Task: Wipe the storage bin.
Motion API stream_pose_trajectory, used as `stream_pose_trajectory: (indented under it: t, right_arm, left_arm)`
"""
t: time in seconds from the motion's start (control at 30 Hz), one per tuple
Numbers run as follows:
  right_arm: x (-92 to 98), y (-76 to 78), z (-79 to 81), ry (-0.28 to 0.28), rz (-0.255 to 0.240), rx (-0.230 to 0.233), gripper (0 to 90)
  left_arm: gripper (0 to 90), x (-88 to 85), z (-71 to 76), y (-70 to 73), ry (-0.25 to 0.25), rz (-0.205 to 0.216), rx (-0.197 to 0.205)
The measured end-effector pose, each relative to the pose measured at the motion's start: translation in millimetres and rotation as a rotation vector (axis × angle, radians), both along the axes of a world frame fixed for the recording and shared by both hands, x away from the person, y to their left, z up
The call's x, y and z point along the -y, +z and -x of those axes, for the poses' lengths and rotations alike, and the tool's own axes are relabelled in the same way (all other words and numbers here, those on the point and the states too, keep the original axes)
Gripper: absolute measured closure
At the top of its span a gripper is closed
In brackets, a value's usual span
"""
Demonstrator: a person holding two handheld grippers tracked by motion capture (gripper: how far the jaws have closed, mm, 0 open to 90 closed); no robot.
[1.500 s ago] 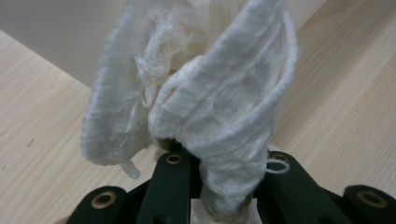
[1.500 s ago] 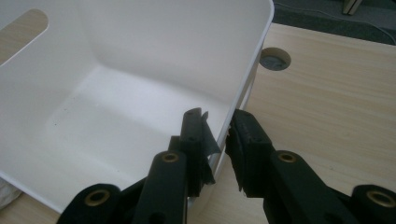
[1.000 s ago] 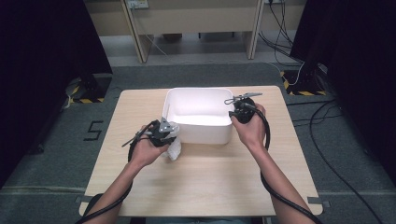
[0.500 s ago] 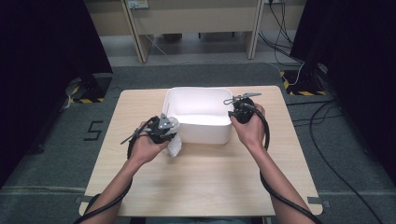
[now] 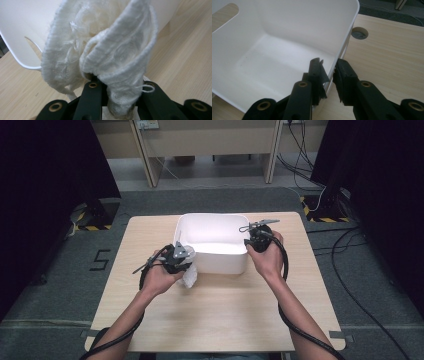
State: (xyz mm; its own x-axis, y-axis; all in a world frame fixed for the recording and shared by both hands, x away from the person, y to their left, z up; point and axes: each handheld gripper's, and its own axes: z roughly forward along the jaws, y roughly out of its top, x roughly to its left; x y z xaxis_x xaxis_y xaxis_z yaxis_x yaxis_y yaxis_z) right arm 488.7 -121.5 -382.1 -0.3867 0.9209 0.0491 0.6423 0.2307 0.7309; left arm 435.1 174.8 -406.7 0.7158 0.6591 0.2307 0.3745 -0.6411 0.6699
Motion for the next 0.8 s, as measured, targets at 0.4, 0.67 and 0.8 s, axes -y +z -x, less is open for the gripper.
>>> stream_pose_trajectory:
  t: [0.4,0.67,0.8]
  right_arm:
    - [-1.1,0.0,0.3,0.005,-0.003,0.002,75.1]
    - [-0.7,-0.1,0.6,0.005,-0.005,0.004,74.9]
    - [-0.7,-0.1,0.6,0.005,-0.005,0.004,74.9]
  left_arm:
    - [77.9,3.5,0.0,-10.4,0.000,-0.025,-0.004]
    - [77.9,5.3,-1.5,-24.3,0.000,-0.044,-0.017]
    - [78.0,6.4,-2.3,-31.6,0.001,-0.053,-0.022]
